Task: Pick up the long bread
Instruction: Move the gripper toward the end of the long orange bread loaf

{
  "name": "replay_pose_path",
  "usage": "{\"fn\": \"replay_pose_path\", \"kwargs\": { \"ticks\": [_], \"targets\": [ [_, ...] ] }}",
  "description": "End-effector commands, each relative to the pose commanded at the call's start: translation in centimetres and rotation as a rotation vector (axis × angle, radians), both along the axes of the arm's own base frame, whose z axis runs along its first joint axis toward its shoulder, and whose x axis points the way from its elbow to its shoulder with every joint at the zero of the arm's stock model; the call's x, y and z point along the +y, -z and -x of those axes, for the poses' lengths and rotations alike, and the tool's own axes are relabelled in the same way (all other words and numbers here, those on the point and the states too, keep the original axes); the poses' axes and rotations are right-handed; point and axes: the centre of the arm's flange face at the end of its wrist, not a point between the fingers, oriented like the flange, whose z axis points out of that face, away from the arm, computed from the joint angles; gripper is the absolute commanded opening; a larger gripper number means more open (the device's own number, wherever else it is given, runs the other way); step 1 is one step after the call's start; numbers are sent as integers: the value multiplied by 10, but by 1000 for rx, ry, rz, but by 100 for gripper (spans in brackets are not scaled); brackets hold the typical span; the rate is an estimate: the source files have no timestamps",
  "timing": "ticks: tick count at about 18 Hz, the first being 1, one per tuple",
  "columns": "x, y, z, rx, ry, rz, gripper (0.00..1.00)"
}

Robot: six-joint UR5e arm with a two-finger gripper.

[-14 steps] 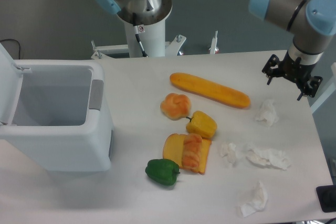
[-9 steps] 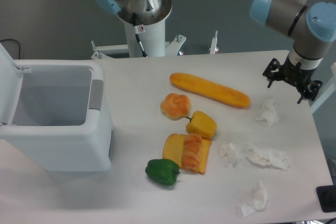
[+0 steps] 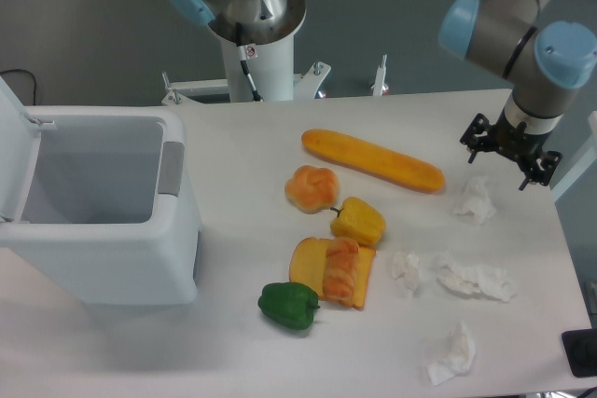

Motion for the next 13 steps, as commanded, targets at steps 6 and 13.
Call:
{"fn": "replay_pose_path", "kwargs": {
  "ticks": [6,13],
  "targets": [
    [20,17,-37,-55,113,11,100],
    [13,40,-55,-111,365,35,100]
  ]
}}
